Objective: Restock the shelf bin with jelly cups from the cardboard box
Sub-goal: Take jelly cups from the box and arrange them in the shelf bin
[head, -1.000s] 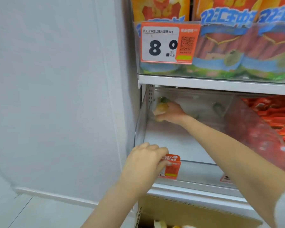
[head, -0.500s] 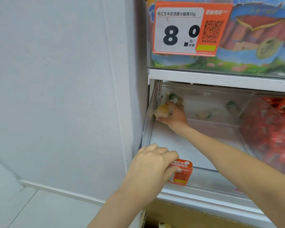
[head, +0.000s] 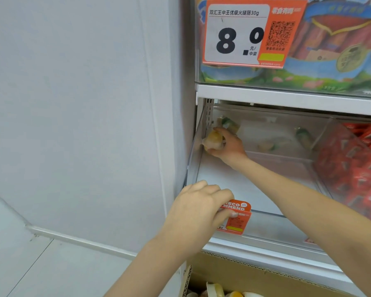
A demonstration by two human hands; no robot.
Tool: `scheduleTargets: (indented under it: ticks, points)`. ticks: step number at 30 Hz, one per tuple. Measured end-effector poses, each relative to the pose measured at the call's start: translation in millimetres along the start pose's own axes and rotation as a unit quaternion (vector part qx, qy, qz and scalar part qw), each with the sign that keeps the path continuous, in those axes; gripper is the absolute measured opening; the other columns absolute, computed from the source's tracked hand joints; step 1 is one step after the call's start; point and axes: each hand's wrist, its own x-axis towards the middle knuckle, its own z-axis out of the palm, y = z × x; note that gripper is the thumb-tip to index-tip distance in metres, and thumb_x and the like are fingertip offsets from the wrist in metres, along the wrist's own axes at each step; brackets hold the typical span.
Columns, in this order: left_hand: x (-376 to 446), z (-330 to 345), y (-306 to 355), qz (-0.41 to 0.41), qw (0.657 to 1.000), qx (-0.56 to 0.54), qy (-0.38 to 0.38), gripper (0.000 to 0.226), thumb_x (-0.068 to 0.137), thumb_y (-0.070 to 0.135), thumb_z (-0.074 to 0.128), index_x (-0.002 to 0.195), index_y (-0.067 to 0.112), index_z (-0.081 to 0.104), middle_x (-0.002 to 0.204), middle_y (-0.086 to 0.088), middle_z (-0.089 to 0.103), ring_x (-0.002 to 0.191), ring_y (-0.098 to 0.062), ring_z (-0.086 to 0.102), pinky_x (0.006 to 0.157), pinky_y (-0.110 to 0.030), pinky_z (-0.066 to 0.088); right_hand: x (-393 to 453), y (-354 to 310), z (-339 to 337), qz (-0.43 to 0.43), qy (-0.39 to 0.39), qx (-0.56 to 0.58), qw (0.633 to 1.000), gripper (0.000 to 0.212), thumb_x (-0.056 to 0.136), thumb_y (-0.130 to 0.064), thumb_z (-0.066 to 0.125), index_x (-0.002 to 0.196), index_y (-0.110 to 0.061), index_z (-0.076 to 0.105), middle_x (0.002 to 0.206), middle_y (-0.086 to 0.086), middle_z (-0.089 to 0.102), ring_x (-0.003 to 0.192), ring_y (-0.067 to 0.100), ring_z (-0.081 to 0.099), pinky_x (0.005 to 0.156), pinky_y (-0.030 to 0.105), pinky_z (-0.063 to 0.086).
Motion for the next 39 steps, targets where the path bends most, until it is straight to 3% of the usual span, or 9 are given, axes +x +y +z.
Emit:
scheduleTargets:
  ticks: [4,8,12,16,19,23,29,33,39]
  points:
    - [-4,-6,1,-0.011,0.999,-0.047,-0.005,0.030,0.088,0.046,0.051,0.107,0.025,0.061,0.100,0.012,0.064,0.096,-0.011,0.050,0.082,-0.024,0.035,-10,-4,-29,0.019,-0.016,0.004,1.000,0.075,0.075,-0.024,0.079,0.139,-0.030,0.041,0.127,0.000,0.050,0.115,0.020,0.052,0.094,0.031,0.046]
    - [-16,-9,8,0.017,0.998,-0.016,0.064,0.035,0.082,0.038,0.051,0.111,0.021,0.060,0.105,0.008,0.063,0.102,-0.010,0.048,0.086,-0.022,0.031,-59,-4,-78,-0.010,0.042,0.010,0.999,0.042,0.079,-0.020,0.075,0.118,-0.019,0.058,0.107,0.004,0.060,0.095,0.019,0.062,0.071,0.011,0.046]
    - [-35,-6,17,0.046,0.995,0.010,0.083,0.040,0.078,0.025,0.062,0.117,0.020,0.054,0.115,0.001,0.062,0.110,-0.015,0.047,0.092,-0.026,0.035,-144,-4,-120,-0.091,0.066,0.014,0.994,0.024,0.080,-0.009,0.072,0.102,-0.015,0.064,0.093,0.000,0.065,0.076,0.012,0.063,0.073,0.008,0.046]
    - [-38,-10,23,0.013,0.997,0.007,0.079,0.045,0.073,0.021,0.064,0.117,0.015,0.061,0.118,-0.001,0.064,0.113,-0.013,0.044,0.096,-0.024,0.029,-168,8,-126,-0.047,-0.017,-0.056,0.997,0.039,0.079,-0.010,0.075,0.114,-0.017,0.061,0.104,-0.004,0.061,0.079,0.009,0.062,0.075,0.009,0.046]
    - [-33,-13,27,-0.013,0.997,-0.008,0.082,0.040,0.073,0.021,0.063,0.113,0.014,0.063,0.109,0.001,0.065,0.106,-0.011,0.045,0.091,-0.021,0.029,-135,10,-121,-0.033,-0.077,-0.120,0.989,0.067,0.074,-0.014,0.079,0.132,-0.020,0.047,0.128,0.002,0.054,0.113,0.020,0.055,0.094,0.028,0.044]
    - [-23,-10,22,-0.028,0.995,-0.015,0.090,0.032,0.077,0.026,0.062,0.107,0.016,0.065,0.102,0.003,0.065,0.099,-0.012,0.047,0.086,-0.025,0.035,-89,11,-107,0.055,-0.230,-0.189,0.953,0.091,0.074,-0.021,0.081,0.146,-0.031,0.026,0.147,0.004,0.034,0.128,0.025,0.042,0.083,0.037,0.054]
    - [-7,-10,7,-0.061,0.994,-0.072,0.051,0.036,0.085,0.045,0.053,0.109,0.021,0.064,0.104,0.012,0.061,0.103,-0.007,0.050,0.086,-0.030,0.047,-75,21,-83,0.088,-0.230,-0.116,0.962,0.042,0.072,-0.022,0.083,0.107,-0.017,0.061,0.109,0.007,0.055,0.086,0.022,0.063,0.064,0.039,0.060]
    - [6,-19,8,-0.130,0.963,-0.216,0.093,0.028,0.089,0.031,0.064,0.116,0.029,0.062,0.106,0.023,0.056,0.106,0.002,0.053,0.087,-0.019,0.047,-79,8,-85,0.151,-0.193,0.118,0.962,0.031,0.080,-0.027,0.076,0.105,-0.012,0.066,0.092,0.005,0.066,0.077,0.015,0.067,0.060,0.027,0.059]
    - [31,-18,4,-0.176,0.946,-0.271,0.040,0.086,0.078,0.013,0.074,0.148,0.024,0.026,0.146,0.005,0.040,0.134,-0.006,0.037,0.110,-0.019,0.030,-86,-43,-86,0.146,-0.299,0.219,0.917,0.040,0.089,-0.045,0.057,0.098,-0.008,0.066,0.085,0.006,0.073,0.070,0.014,0.070,0.066,0.020,0.058]
